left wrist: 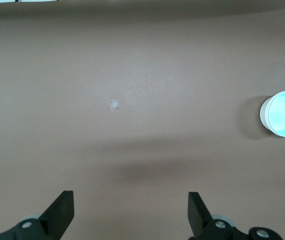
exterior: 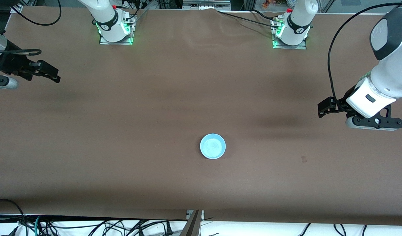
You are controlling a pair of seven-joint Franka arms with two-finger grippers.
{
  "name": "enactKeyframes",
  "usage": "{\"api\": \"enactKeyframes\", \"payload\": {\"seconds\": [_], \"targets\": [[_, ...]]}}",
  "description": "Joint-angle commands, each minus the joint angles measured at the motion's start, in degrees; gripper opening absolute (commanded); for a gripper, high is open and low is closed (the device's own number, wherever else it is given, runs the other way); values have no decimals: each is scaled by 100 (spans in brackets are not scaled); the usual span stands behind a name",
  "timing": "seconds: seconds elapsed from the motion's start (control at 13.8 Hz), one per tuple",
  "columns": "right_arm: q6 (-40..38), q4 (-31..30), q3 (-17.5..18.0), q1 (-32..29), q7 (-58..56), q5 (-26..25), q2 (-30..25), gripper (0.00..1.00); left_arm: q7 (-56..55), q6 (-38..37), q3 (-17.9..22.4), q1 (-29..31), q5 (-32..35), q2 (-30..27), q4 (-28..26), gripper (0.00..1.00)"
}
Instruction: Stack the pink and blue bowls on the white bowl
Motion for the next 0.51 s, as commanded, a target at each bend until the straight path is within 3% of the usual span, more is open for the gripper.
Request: {"api": "enactKeyframes", "payload": {"seconds": [0.0, 0.44], "targets": [[-160, 80, -15, -6, -73, -29, -16, 100, -63, -145, -3, 0, 35, 81, 197, 100], [-161, -16, -41, -6, -81, -29, -51, 100, -538, -145, -11, 0, -97, 81, 197, 100]]}}
